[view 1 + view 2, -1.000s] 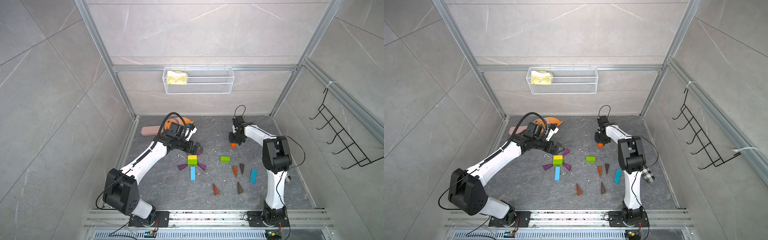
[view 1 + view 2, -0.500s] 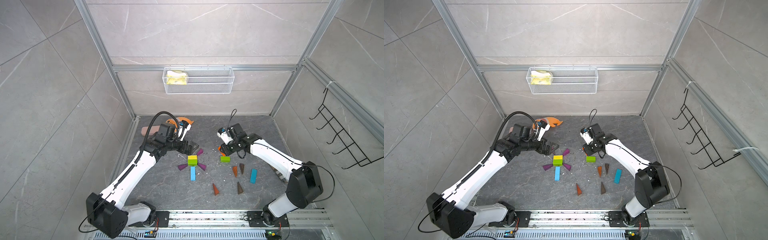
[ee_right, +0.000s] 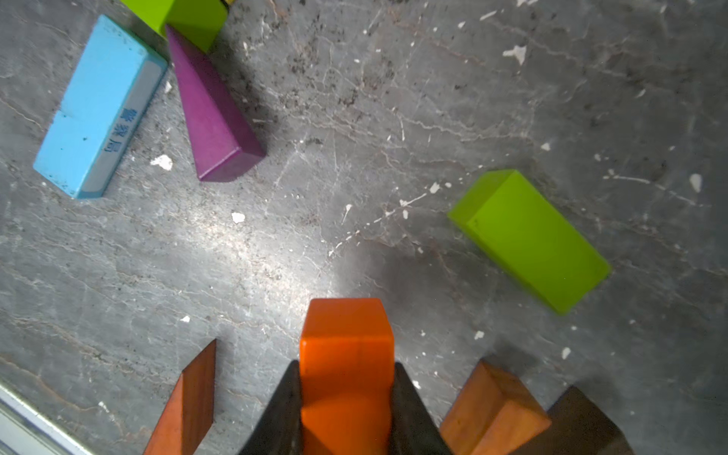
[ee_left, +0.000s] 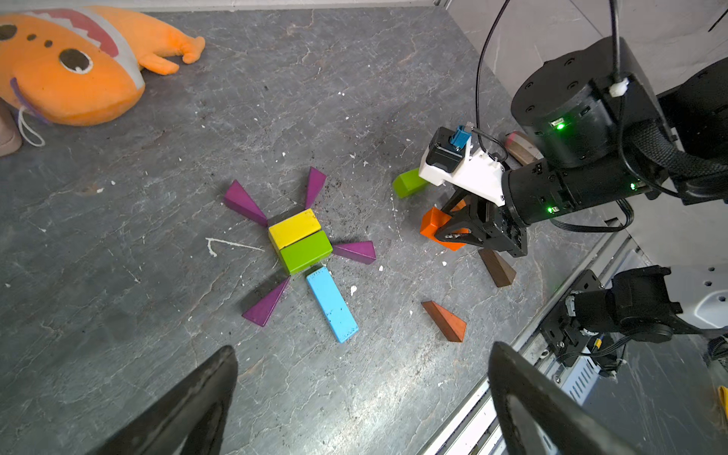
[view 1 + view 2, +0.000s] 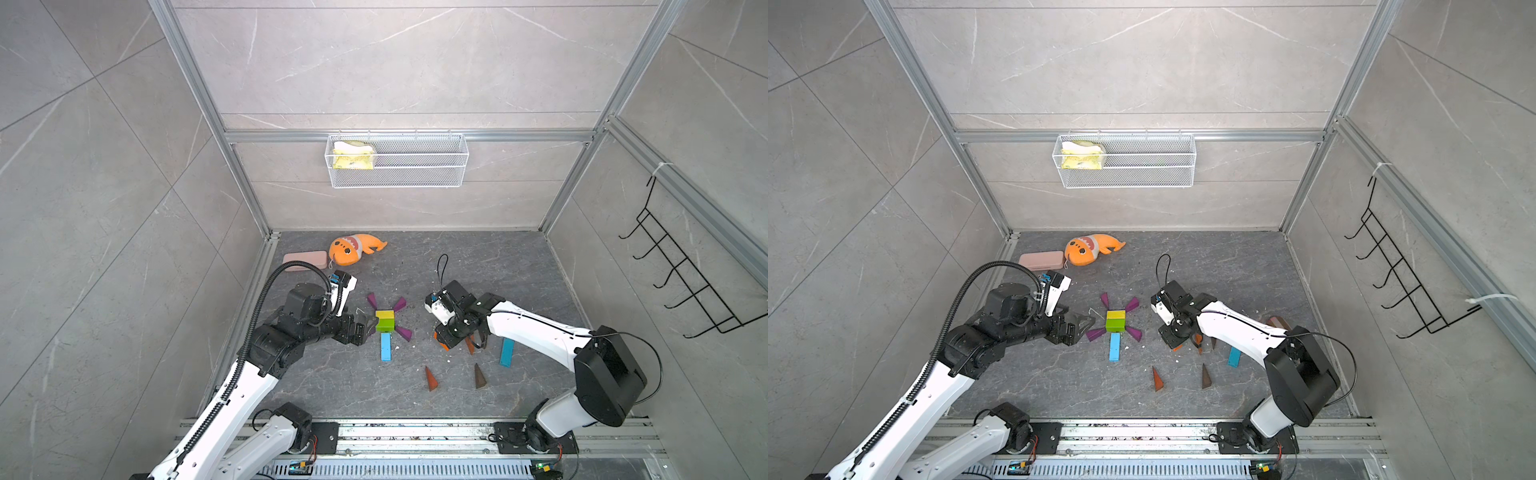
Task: Assemble a small pinwheel with building blocks
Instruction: Place the building block at the center of the board.
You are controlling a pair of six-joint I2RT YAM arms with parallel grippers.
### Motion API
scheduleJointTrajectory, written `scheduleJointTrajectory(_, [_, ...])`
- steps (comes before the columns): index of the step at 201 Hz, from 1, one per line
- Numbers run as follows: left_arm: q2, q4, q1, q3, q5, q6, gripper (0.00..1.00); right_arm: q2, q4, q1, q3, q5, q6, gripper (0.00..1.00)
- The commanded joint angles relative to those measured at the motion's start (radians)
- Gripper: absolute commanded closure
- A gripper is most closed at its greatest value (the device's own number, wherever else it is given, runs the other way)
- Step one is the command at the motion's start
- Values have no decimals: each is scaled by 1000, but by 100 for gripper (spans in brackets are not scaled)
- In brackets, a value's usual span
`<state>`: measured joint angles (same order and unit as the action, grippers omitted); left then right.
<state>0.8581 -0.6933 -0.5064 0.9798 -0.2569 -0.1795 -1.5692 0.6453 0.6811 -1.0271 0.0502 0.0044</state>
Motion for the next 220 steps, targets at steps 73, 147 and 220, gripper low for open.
scheduleJointTrajectory(73, [16,20,-37,-32,21,5,0,-176,-38,23,-68,-33,-2,80])
scheduleJointTrajectory(147, [42,65,-41,-37,-8,20,0,-171,-15,25,-83,-46,-12,67])
scheduleJointTrajectory(220, [32,71,-42,-44,-19,37,0,-115,41,25,-112,-86,7,61])
